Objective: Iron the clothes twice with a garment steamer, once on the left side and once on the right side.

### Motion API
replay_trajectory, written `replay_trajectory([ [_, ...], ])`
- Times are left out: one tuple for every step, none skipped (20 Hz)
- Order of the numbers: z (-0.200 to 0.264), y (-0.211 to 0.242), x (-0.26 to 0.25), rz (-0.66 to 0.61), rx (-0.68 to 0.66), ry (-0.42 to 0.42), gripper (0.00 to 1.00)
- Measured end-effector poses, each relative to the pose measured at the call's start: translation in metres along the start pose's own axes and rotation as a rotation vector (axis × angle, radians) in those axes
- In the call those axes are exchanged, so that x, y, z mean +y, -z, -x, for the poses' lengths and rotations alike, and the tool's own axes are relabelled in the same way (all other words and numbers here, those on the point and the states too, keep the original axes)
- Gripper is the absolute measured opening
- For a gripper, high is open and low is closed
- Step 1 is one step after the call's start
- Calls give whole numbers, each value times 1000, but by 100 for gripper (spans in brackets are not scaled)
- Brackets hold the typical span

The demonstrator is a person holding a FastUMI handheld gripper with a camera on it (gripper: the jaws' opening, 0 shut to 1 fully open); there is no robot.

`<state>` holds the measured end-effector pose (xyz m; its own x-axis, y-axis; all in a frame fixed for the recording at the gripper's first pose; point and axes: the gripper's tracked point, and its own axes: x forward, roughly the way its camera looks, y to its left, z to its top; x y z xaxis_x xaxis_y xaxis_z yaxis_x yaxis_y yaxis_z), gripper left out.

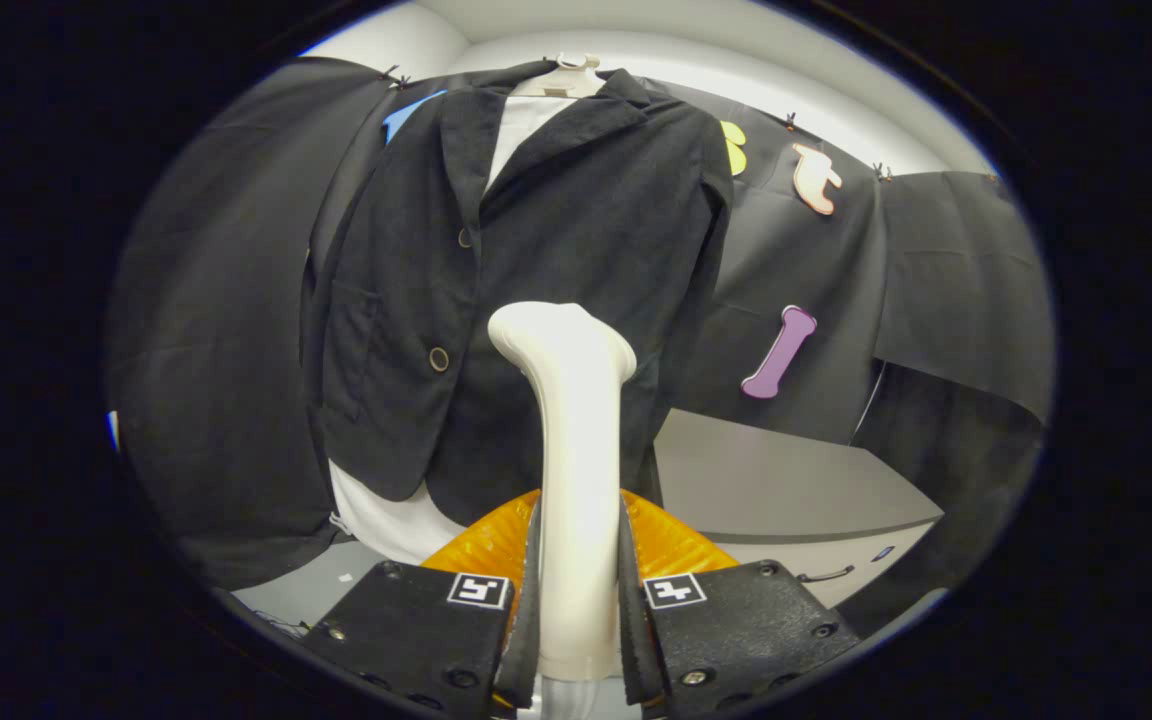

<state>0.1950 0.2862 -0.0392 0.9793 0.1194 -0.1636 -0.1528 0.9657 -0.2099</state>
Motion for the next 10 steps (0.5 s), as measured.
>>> replay_trajectory([
  [-1, 4, 2, 0, 8, -4, 36],
  [-2, 8, 4, 0, 15, -8, 36],
  [-3, 12, 7, -1, 22, -11, 36],
  [-4, 17, 8, -2, 29, -14, 36],
  [-6, 21, 10, -1, 38, -15, 36],
  [-6, 26, 11, -3, 47, -16, 36],
  [-7, 31, 13, -3, 56, -18, 36],
  [-7, 38, 15, -3, 67, -21, 36],
  [-9, 44, 16, -5, 80, -25, 36],
  [-9, 51, 17, -5, 96, -28, 36],
])
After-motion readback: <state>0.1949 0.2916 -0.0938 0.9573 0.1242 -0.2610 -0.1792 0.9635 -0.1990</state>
